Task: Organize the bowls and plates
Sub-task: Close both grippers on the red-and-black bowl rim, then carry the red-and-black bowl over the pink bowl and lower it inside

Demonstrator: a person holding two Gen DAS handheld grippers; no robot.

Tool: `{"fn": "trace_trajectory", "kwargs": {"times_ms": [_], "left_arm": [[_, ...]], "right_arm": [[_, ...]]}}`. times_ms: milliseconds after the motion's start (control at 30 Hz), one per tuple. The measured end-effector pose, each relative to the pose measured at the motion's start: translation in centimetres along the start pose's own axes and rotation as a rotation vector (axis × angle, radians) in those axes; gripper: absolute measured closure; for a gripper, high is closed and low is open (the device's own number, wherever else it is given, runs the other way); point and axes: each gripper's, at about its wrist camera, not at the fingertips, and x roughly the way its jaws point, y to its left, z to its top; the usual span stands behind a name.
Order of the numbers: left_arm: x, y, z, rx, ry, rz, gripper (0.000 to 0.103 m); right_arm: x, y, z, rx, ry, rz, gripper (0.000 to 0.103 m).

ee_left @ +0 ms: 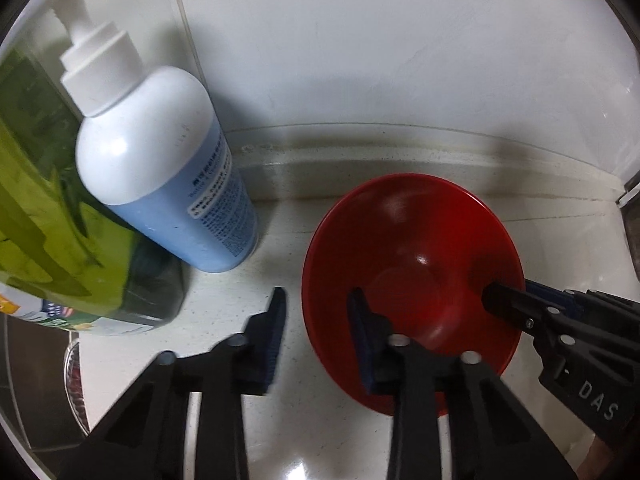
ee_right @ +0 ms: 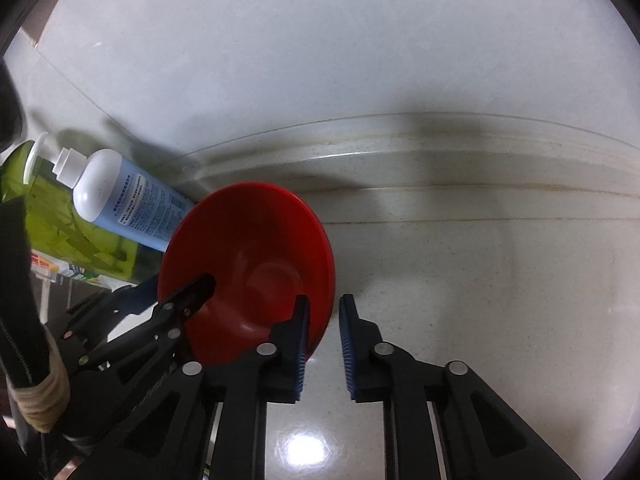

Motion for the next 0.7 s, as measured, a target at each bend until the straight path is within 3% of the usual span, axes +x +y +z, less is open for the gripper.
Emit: {"fn": "trace_trajectory", "kwargs": {"times_ms": [100,433,700], "left_arm": [[0.3,-0.2,0.0,0.006,0.014,-0.007,0.089],[-0.4,-0.4,-0.2,-0.003,0.014,-0.025,0.090],[-4.3,-0.9,-1.4,0.005,-0.043,-0.060,0.090]], "right_arm": [[-0.1,0.2,0.1,-0.009,-0.004,-0.017,0.090],[-2.0,0.8,-0.7,-0.023,-0.020,-0.052,0.091],[-4.7,1.8,-2.1,-0.017,-0.070,-0.047,0.091]]}}
